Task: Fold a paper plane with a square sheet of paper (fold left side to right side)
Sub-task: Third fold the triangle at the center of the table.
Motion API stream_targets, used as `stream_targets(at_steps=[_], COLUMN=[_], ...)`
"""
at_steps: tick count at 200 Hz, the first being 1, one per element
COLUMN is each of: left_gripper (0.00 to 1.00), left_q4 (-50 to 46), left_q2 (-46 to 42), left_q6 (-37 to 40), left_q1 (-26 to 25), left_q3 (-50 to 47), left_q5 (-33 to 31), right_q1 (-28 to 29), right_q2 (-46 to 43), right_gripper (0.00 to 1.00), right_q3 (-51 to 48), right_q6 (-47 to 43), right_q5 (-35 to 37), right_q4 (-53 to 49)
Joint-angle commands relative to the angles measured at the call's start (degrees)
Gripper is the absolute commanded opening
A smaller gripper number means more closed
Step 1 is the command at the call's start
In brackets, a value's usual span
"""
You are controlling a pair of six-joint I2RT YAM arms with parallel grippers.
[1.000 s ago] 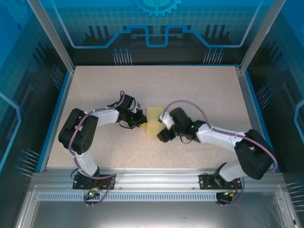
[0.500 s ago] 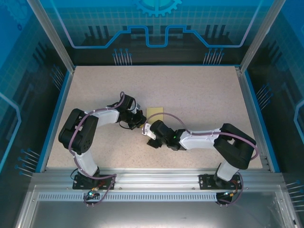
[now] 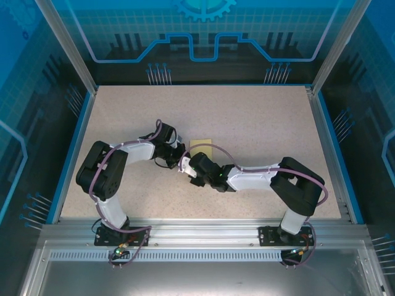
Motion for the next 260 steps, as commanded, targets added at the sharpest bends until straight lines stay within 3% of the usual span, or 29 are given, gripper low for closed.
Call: stream_targets(at_steps=[1, 8, 27, 51, 67, 125, 182, 260], left_gripper=[0.06, 0.07, 0.16, 0.35, 0.39, 0.34, 0.3, 0.29], left_q4=[-3.15, -3.75, -6.07, -9.08, -10.56, -11.26, -13.76, -13.6], left_q2=[-0.82, -0.98, -1.69, -3.47, -4.09, 3.8, 17.48, 22.45], left_q6=[1.01, 1.46, 2.99, 5.02, 6.12, 9.68, 11.68, 12.28], left_q1=[-0.41, -0.33, 0.33, 1.96, 3.09, 1.65, -1.59, -2.22], left_q3=[1.8, 2.22, 3.46, 4.92, 6.32, 16.61, 28.44, 30.82], left_q5=[-0.76, -1.07, -2.03, -3.13, -3.18, 2.48, 2.98, 3.5], right_q1=[0.72, 0.71, 0.52, -0.19, -0.56, -1.16, -1.83, -3.45], right_q2=[-0.95, -1.11, -1.4, -1.66, -1.66, -1.51, -1.2, 0.16], right_gripper=[0.06, 0.0, 0.0, 0.0, 0.0, 0.0, 0.0, 0.0], right_q3=[0.08, -1.01, -2.26, -3.28, -3.51, -3.46, -2.91, -0.56], right_q6=[0.48, 0.75, 1.72, 3.04, 3.65, 4.47, 5.03, 5.34], right_q5=[-1.59, -1.97, -2.79, -4.57, -4.95, -5.1, -5.96, -10.84], right_q4=[-0.99, -1.36, -1.32, -1.15, -0.94, -0.66, -1.1, -3.95])
